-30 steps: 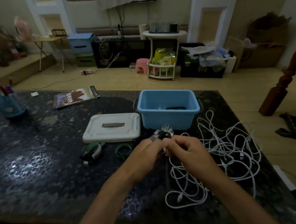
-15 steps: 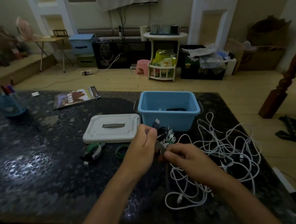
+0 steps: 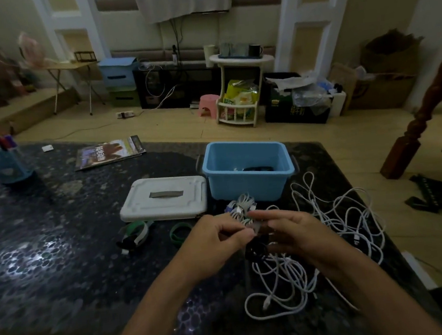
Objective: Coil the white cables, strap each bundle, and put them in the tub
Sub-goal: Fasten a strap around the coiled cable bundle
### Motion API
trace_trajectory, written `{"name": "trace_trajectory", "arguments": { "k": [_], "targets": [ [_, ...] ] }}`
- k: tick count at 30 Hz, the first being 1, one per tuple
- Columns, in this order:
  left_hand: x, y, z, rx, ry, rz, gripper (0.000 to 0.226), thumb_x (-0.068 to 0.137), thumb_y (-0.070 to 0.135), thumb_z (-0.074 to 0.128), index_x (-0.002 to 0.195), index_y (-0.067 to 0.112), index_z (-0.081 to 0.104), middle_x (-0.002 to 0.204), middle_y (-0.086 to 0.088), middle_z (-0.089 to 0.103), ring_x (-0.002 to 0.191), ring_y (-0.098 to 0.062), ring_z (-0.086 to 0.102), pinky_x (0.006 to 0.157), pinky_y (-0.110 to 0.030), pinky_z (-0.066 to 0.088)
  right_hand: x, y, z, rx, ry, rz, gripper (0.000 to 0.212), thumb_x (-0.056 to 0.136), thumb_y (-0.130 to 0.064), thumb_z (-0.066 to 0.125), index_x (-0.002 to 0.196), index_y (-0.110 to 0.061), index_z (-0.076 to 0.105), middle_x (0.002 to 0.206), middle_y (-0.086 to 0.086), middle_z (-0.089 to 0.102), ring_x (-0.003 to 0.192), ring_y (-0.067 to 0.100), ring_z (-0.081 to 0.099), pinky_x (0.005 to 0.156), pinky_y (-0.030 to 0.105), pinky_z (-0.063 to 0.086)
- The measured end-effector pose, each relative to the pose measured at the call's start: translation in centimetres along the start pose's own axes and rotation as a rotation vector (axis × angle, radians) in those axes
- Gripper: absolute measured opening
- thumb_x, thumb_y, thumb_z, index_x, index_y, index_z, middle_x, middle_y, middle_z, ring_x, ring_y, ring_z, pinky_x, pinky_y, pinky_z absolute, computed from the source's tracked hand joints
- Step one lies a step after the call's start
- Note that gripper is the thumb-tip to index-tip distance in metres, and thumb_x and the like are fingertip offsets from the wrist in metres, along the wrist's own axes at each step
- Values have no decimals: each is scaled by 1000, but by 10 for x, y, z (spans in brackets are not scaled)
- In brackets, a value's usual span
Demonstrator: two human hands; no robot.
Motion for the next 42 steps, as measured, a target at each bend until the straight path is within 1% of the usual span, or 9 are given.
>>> {"name": "trace_trajectory", "arguments": {
  "k": [3, 6, 12, 14, 18, 23, 33, 37, 42],
  "targets": [
    [1, -7, 4, 48, 8, -7, 11, 90, 18, 72, 80, 21, 77, 71, 10, 63, 69, 1, 59, 66, -16, 43, -1, 0, 4, 37, 50, -50, 27, 100, -9, 53, 116, -16, 73, 105, 6, 77, 99, 18, 73, 76, 25, 58],
    [3, -7, 11, 22, 8, -37, 6, 88, 22, 74, 83, 22, 77, 76, 6, 70, 72, -8, 64, 71, -30, 52, 1, 3, 11, -6, 152, -161, 21, 95, -4, 62, 110, -12, 74, 97, 8, 78, 95, 21, 74, 79, 25, 59],
    [5, -7, 13, -121, 119, -122, 23, 79, 23, 81, 77, 14, 60, 77, -9, 67, 71, -15, 61, 71, -41, 53, 0, 3, 20, -48, 283, -343, 41, 86, -3, 74, 119, -24, 61, 84, 8, 77, 83, 19, 75, 76, 26, 59],
    [6, -8, 13, -151, 137, -136, 23, 79, 21, 82, 75, 11, 62, 73, -12, 67, 66, -13, 59, 66, -36, 51, 0, 3, 21, -63, 297, -353, 29, 84, -3, 75, 106, -20, 65, 85, 4, 77, 83, 16, 75, 75, 25, 57],
    [5, -3, 12, -235, 136, -165, 18, 84, 14, 76, 74, 6, 64, 59, 1, 62, 44, 2, 49, 47, -10, 37, 1, 5, 18, -151, 352, -382, 18, 81, -3, 79, 88, -18, 71, 87, -2, 75, 82, 14, 73, 74, 25, 59],
    [5, -5, 11, -145, 163, -135, 23, 91, 15, 70, 69, 14, 62, 56, 10, 60, 53, 0, 52, 54, -15, 41, -2, 4, 18, -206, 304, -379, 16, 80, -7, 81, 90, -19, 77, 85, -5, 77, 80, 9, 74, 72, 19, 57],
    [5, -5, 13, -188, 203, -172, 25, 95, 11, 62, 70, 14, 58, 59, -1, 56, 57, -11, 49, 56, -27, 41, -7, 3, 23, -342, 315, -505, 22, 85, -8, 76, 97, -26, 79, 91, -14, 77, 87, 4, 73, 80, 19, 57],
    [4, -4, 14, -212, 208, -178, 24, 97, 12, 60, 74, 7, 58, 55, 6, 53, 49, -3, 45, 50, -19, 37, -5, 4, 25, -407, 354, -539, 17, 85, -14, 78, 97, -25, 79, 90, -16, 76, 87, 3, 72, 81, 21, 57],
    [5, -1, 14, -258, 180, -186, 17, 96, 10, 60, 80, 5, 61, 49, 11, 52, 41, 2, 42, 43, -10, 32, -5, 4, 25, -352, 411, -519, 18, 83, -7, 78, 90, -24, 77, 83, -15, 75, 79, 2, 72, 74, 17, 57]
  ]
}}
Point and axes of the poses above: each hand's wrist, its own x-axis towards the middle knuckle, its own z-axis out of the palm, y = z × x, the point moved 1 cm from there along x, towards the middle knuckle
